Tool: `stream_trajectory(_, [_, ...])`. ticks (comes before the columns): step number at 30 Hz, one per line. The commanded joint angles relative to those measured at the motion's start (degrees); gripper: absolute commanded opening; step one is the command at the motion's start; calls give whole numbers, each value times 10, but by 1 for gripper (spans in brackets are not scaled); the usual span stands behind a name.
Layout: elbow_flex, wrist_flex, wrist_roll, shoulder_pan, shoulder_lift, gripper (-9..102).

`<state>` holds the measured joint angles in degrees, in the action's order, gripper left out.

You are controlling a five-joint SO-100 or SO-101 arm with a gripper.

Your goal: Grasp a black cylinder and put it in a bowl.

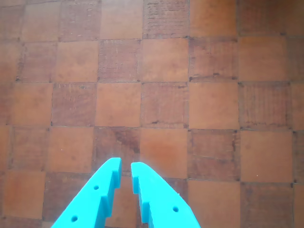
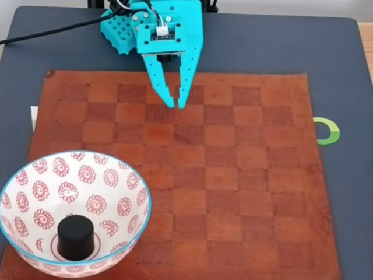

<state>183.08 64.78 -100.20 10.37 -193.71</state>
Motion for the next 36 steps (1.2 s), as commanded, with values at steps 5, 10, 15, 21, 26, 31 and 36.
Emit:
stream_trajectory(5, [-3,1,3,-4,-7,1])
stream_trajectory(10, [-3,2,3,-4,-12,0])
stream_trajectory(15, [-3,2,3,-4,-12,1])
stream_trajectory(21, [-3,2,3,-4,-12,1])
stream_trajectory(26, [-3,2,3,-4,-12,1])
stream_trajectory(31, [-3,2,3,-4,-12,1])
stream_trajectory(36, [-3,2,3,-4,-13,1])
